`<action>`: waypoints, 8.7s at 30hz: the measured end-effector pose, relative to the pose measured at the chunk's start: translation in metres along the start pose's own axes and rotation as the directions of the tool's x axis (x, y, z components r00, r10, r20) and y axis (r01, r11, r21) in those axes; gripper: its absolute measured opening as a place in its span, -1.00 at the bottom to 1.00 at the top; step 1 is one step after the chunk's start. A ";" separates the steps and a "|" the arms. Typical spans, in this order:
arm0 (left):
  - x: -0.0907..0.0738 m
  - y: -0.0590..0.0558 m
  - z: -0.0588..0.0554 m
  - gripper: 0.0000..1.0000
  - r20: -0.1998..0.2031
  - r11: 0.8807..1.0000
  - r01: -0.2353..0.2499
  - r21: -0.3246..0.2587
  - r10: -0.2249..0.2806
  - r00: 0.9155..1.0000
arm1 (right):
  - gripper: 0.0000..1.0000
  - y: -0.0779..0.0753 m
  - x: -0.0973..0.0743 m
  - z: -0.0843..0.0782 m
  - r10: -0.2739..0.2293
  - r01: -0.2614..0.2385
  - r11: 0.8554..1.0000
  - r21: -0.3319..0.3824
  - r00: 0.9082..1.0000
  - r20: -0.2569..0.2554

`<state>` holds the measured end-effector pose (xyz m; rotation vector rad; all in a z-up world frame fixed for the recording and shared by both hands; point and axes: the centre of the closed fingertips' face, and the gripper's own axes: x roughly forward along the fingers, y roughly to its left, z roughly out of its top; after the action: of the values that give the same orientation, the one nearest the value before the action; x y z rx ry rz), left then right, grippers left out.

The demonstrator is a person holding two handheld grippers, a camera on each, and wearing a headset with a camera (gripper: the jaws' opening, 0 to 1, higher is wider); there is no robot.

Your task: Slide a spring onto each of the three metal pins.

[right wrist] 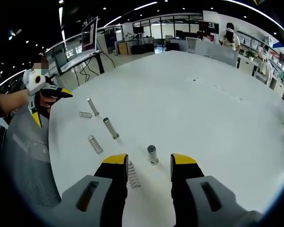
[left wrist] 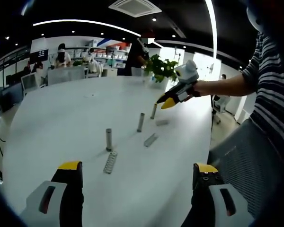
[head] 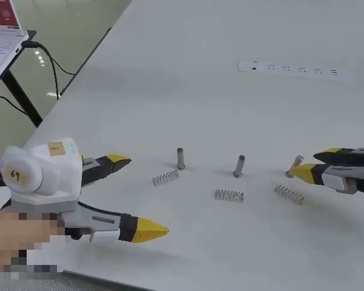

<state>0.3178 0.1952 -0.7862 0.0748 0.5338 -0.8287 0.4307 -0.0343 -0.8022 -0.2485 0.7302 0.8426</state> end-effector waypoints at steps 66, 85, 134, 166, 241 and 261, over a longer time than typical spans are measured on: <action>0.004 -0.012 0.008 0.86 0.001 0.999 0.041 0.023 -0.041 0.999 | -0.83 0.027 0.021 -0.063 0.095 -0.240 0.886 -0.397 0.931 -0.351; 0.027 -0.049 0.015 0.81 0.021 0.988 0.151 0.023 -0.151 0.988 | -0.85 0.061 -0.004 -0.038 0.169 -0.284 0.836 -0.469 0.947 -0.272; 0.092 -0.108 0.037 -0.57 0.081 0.916 0.372 0.147 -0.386 0.919 | -0.85 0.150 -0.020 -0.023 0.363 -0.418 0.652 -0.633 0.905 -0.224; 0.087 -0.113 0.040 -0.94 0.058 0.890 0.420 0.178 -0.436 0.898 | -0.84 0.154 -0.025 -0.020 0.380 -0.413 0.666 -0.621 0.904 -0.194; 0.090 -0.119 0.031 -0.93 0.002 0.883 0.420 0.208 -0.430 0.903 | -0.86 0.190 -0.038 0.026 0.518 -0.426 0.660 -0.619 0.855 -0.036; 0.090 -0.118 0.034 -0.76 0.012 0.897 0.406 0.174 -0.415 0.910 | -0.86 0.191 -0.037 0.027 0.505 -0.415 0.648 -0.639 0.862 -0.048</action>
<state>0.2974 0.0444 -0.7831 0.0980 0.4369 -1.2878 0.2837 0.0814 -0.7427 -0.6219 0.3481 1.5893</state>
